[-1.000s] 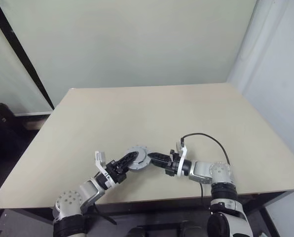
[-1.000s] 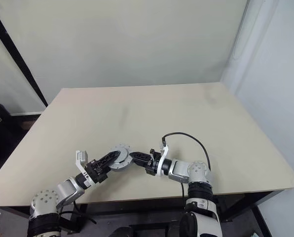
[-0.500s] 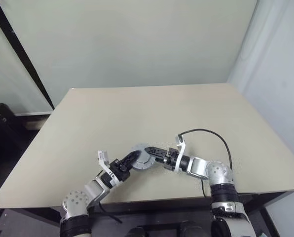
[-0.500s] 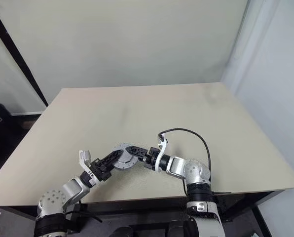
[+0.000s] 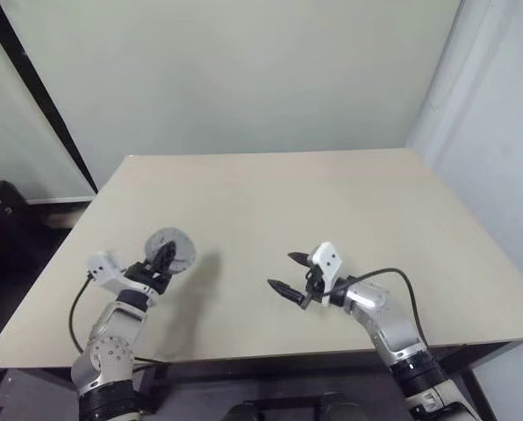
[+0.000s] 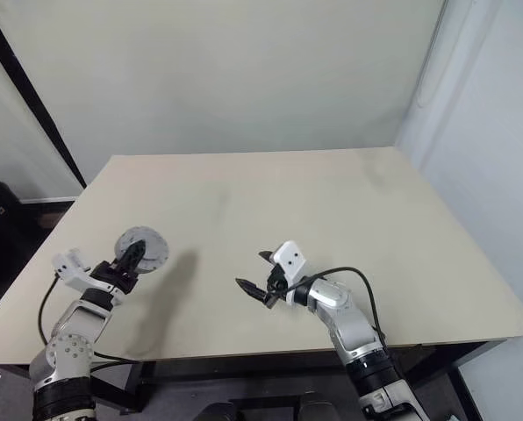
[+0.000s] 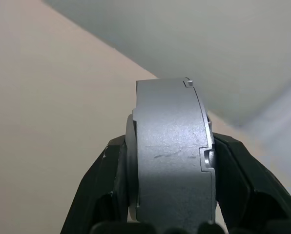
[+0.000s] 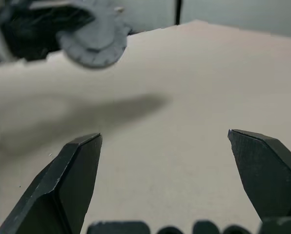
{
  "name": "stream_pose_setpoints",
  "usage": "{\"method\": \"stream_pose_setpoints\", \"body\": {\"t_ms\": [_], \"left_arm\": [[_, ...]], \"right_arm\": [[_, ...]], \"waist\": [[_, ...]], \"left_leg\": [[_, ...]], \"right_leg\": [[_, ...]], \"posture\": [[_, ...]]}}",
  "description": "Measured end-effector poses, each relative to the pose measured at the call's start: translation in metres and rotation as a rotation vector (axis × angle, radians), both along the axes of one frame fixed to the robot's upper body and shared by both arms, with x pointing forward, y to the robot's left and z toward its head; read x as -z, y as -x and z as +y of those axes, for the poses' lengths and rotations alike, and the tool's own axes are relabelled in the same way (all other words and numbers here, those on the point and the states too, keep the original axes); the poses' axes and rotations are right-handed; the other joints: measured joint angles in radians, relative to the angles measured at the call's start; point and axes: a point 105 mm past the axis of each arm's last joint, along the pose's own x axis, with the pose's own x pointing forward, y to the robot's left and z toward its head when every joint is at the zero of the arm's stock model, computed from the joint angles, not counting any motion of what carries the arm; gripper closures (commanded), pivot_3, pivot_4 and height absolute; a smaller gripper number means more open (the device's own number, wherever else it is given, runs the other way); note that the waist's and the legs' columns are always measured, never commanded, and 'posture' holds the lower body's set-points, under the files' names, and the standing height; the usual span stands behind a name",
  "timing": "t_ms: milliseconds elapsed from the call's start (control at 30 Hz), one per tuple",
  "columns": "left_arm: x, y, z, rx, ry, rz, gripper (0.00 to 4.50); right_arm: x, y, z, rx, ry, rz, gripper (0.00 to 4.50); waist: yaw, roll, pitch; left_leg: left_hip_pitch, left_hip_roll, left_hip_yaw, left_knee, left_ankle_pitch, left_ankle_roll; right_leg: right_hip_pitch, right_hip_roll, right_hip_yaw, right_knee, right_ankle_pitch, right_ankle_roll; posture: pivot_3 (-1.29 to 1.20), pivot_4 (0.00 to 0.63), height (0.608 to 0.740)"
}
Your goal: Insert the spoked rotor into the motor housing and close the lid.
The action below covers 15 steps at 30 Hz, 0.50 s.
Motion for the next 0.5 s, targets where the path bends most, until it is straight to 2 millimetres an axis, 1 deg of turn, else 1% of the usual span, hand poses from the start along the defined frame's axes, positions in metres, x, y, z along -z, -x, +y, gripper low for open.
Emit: {"method": "stream_pose_setpoints", "body": {"t_ms": [67,167,233,300,500], "left_arm": [[0.013,0.003,0.012,-0.055,-0.014,0.036,2.5],[0.029,0.005,0.017,-0.088,-0.012,0.087,2.5],[0.037,0.004,0.018,-0.1,-0.006,0.107,2.5],[0.04,0.003,0.019,-0.111,-0.003,0.113,2.5],[0.04,-0.005,0.018,-0.118,0.008,0.107,2.5]], "right_arm": [[0.005,0.005,0.0,-0.006,0.015,-0.015,0.0],[0.007,0.006,-0.001,-0.008,0.037,-0.03,0.0],[0.008,0.007,-0.002,-0.008,0.042,-0.034,0.0],[0.009,0.008,-0.002,-0.013,0.051,-0.038,0.0],[0.008,0.008,-0.003,-0.013,0.073,-0.056,0.0]], "waist": [[0.009,-0.002,0.0],[0.019,-0.006,0.001],[0.029,-0.009,0.0],[0.036,-0.012,0.0],[0.036,-0.013,0.0]], "left_leg": [[0.0,0.0,0.0,0.0,0.0,0.0],[0.0,0.0,-0.001,0.002,0.0,0.0],[0.0,0.0,-0.001,0.003,0.0,0.0],[0.0,0.0,-0.001,0.003,0.0,0.0],[0.0,0.0,-0.001,0.004,0.0,0.0]], "right_leg": [[0.0,0.0,0.0,0.0,0.0,0.0],[0.001,0.0,0.0,0.0,0.0,0.0],[0.001,0.0,-0.001,0.0,0.0,0.0],[0.001,0.0,-0.001,0.0,0.0,0.0],[0.002,0.0,0.0,0.001,0.001,0.0]], "posture": [[0.0,0.0,0.74],[0.0,0.0,0.74],[0.0,0.0,0.74],[0.0,0.0,0.74],[0.0,0.0,0.74]]}}
